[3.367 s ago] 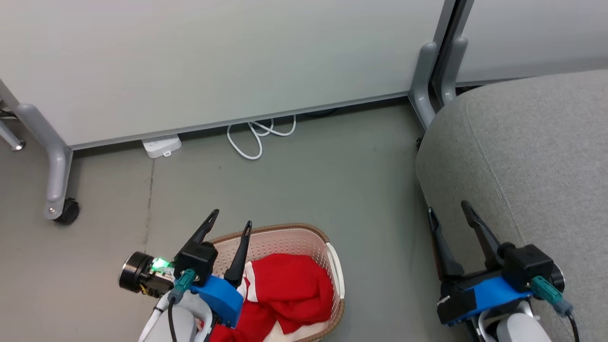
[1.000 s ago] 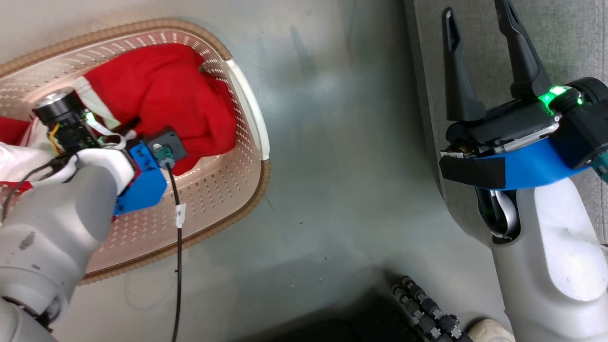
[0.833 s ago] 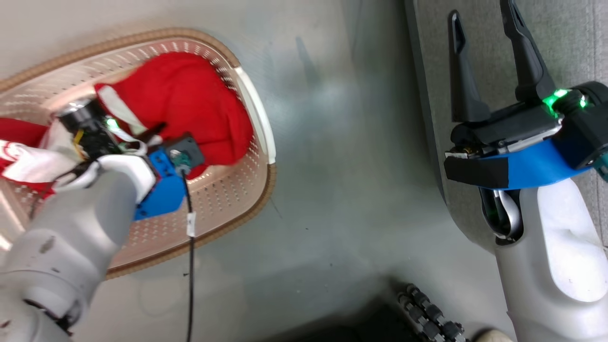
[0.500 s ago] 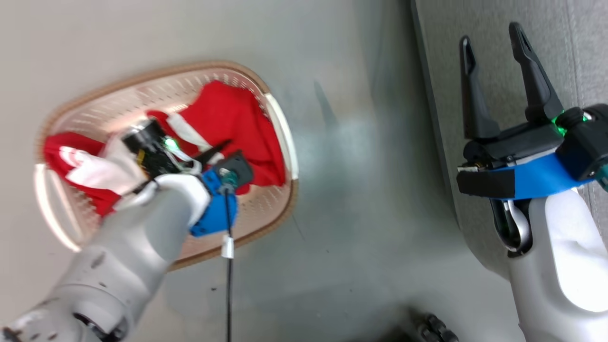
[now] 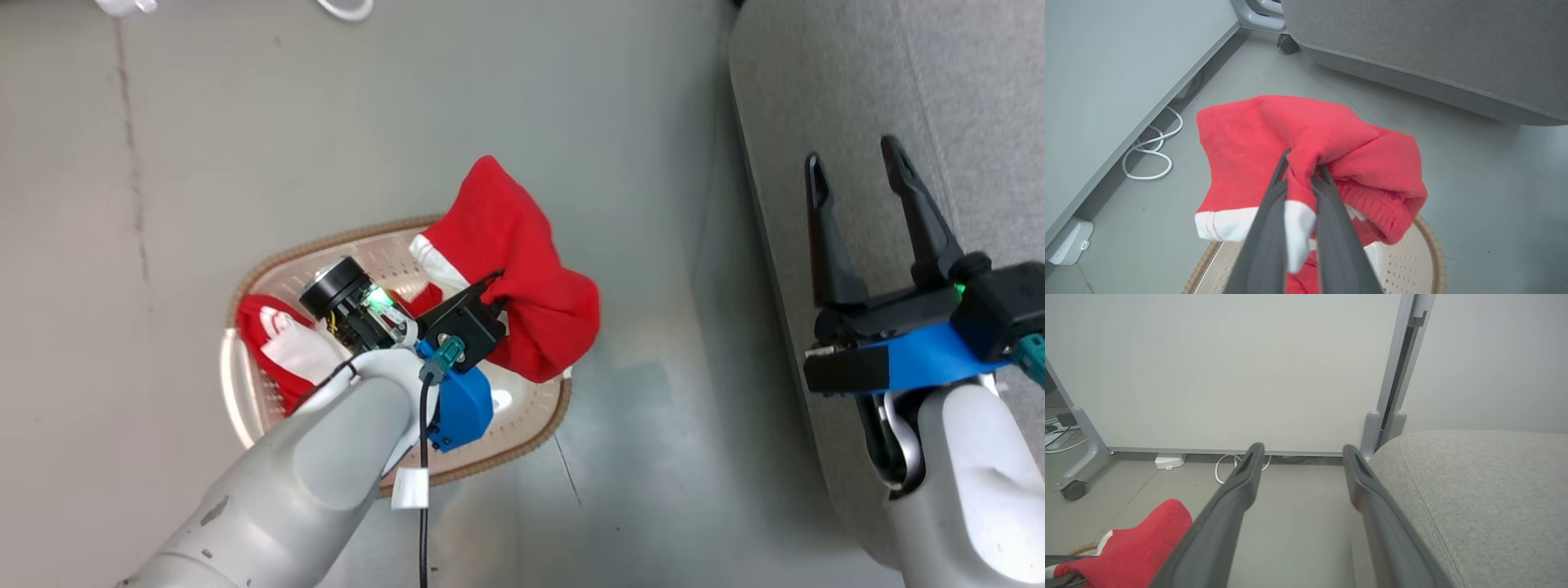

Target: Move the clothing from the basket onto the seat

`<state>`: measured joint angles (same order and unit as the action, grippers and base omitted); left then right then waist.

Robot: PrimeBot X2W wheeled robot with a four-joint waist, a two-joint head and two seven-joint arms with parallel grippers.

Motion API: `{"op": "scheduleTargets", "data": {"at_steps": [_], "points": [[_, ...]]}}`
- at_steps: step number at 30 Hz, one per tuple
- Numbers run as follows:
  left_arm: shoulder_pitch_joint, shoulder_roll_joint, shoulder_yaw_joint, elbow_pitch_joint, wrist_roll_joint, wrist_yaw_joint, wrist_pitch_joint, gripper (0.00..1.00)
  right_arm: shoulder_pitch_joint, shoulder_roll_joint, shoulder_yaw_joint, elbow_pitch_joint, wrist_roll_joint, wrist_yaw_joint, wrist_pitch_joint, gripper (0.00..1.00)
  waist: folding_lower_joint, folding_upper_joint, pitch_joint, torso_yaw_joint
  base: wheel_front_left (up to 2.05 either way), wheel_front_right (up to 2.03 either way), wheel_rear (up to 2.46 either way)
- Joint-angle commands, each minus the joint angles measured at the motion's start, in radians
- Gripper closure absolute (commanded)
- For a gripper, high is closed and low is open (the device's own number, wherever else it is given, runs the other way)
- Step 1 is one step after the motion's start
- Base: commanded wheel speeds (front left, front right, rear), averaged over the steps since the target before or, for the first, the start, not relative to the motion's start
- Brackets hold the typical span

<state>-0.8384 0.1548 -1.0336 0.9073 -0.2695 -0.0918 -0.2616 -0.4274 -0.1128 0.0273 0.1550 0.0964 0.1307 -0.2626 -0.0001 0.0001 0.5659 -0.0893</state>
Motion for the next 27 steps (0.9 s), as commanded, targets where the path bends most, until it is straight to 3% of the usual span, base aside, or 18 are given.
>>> {"op": "scheduleTargets", "data": {"at_steps": [1,13,27], "points": [[0.026,0.007,0.023,-0.038,-0.006,0.007,-0.005,1.0,0.025,-0.007,-0.004,0.009,-0.001,0.0,-0.004,0.0,0.0001,-0.0001,-0.081,0.041,0.0,0.0,0.0],[0.124,0.01,0.205,-0.301,-0.007,0.024,-0.005,1.0,0.145,-0.009,-0.029,0.037,-0.002,0.0,-0.003,0.0,0.0001,-0.0001,-0.274,0.087,0.0,0.0,0.0],[0.172,-0.021,0.311,-0.409,0.017,0.005,-0.005,1.0,0.285,0.005,-0.051,0.061,0.001,0.0,-0.003,0.0,0.0001,-0.0001,-0.453,0.117,0.0,0.0,0.0]]}}
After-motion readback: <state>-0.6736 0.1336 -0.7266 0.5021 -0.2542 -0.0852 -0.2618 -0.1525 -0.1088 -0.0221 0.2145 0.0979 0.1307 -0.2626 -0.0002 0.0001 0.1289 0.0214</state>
